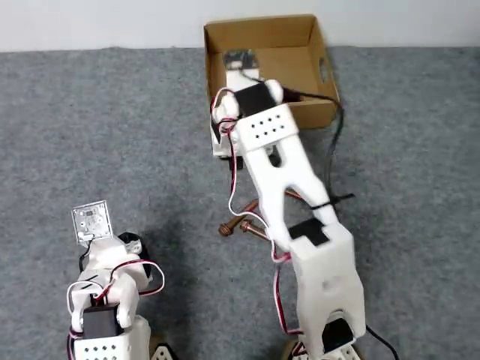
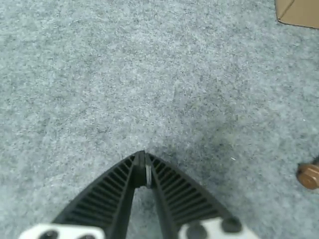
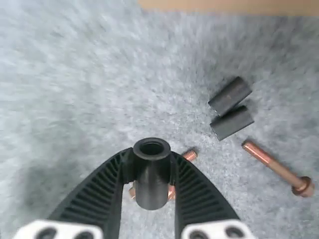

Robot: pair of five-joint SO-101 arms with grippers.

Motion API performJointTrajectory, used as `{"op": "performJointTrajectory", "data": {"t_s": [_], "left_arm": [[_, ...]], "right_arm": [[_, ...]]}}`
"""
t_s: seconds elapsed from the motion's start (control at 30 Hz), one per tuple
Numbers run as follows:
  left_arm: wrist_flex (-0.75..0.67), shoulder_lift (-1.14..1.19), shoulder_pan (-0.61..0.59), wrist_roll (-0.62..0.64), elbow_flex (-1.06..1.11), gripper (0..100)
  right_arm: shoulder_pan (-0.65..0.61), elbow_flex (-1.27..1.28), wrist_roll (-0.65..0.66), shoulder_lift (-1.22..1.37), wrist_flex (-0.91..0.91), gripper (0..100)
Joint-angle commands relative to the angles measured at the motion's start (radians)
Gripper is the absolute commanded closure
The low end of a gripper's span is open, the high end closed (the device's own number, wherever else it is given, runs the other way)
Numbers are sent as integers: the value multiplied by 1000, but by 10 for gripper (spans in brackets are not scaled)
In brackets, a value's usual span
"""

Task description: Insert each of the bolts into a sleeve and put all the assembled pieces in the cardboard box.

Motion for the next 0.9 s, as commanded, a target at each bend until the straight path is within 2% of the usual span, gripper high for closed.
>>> {"op": "performJointTrajectory", "data": {"t_s": [0.0,0.23,0.4,0.87], "left_arm": [[-29,-8,-8,6,-4,995],[-29,-8,-5,6,-4,995],[-29,-8,-3,8,-4,995],[-28,-11,-5,3,-4,995]], "right_arm": [[12,167,11,-226,45,991],[54,562,-69,-584,39,991],[159,792,-69,-812,33,991],[479,1651,-40,-1624,-260,991]]}}
